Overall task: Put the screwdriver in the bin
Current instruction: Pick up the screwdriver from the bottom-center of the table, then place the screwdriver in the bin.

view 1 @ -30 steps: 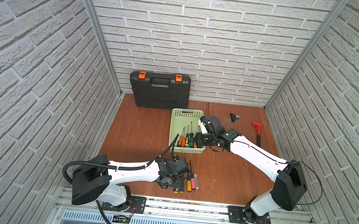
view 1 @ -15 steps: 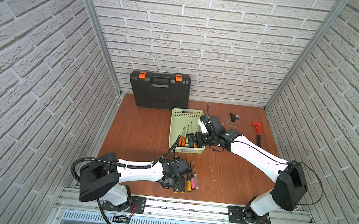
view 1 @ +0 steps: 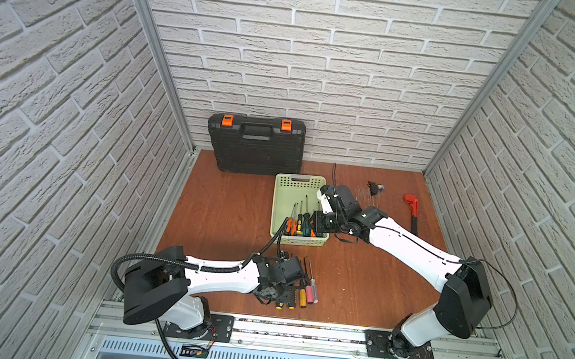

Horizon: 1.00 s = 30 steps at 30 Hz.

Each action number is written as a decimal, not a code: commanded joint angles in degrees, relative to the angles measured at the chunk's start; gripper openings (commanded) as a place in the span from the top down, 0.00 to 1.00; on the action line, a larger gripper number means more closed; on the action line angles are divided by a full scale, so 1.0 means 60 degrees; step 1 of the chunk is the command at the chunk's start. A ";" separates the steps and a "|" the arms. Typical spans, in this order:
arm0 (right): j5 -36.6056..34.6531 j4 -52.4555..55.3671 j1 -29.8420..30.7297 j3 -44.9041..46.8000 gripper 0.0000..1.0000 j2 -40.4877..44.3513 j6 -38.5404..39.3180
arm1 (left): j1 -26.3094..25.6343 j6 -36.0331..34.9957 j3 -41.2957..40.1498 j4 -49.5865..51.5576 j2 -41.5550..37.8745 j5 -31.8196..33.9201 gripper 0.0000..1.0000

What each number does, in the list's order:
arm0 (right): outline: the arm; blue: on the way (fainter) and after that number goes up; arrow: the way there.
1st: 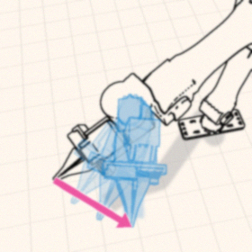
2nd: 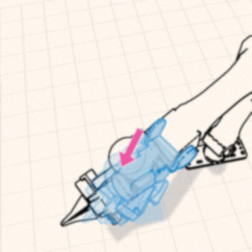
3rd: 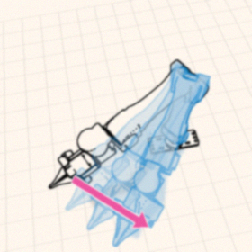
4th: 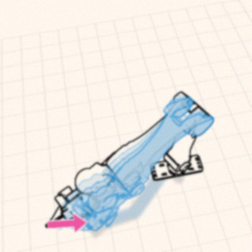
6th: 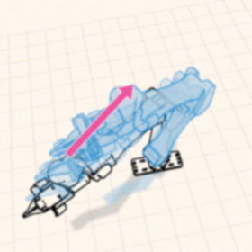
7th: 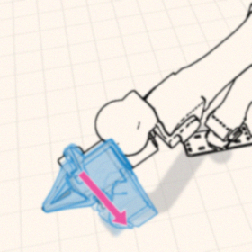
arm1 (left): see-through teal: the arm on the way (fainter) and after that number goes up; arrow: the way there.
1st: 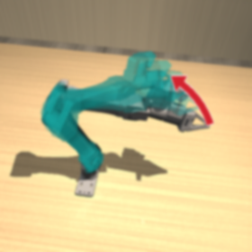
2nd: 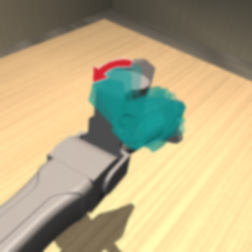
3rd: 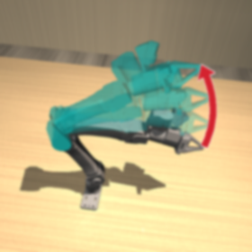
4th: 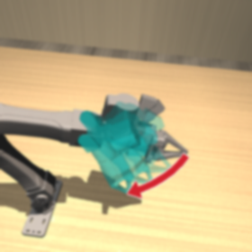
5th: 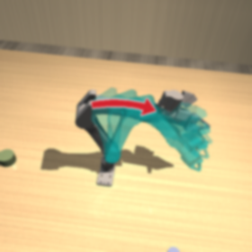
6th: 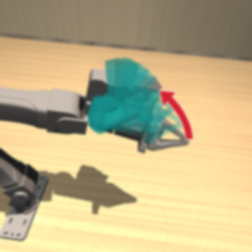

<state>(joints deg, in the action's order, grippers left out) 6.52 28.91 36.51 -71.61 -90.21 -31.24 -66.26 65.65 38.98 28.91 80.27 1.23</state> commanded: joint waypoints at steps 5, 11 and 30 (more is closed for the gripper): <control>0.0015 -0.0313 0.0038 0.0040 0.70 0.0358 -0.0074 | -0.0025 0.0138 0.0283 0.2704 -0.2088 0.1284 0.87; -0.0220 -0.0170 -0.0005 -0.0219 0.70 0.0343 0.0326 | -0.0004 0.0242 0.1293 0.4421 -0.3479 0.1757 0.87; -0.0622 -0.0229 -0.0020 0.0136 0.69 0.1119 0.0340 | 0.5034 -0.5775 0.7391 0.3194 0.2117 0.0801 0.87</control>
<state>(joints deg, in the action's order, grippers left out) 4.45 29.08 36.49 -71.61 -86.04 -29.17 -36.42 38.17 79.61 47.72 90.02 4.82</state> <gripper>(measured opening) 0.306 0.242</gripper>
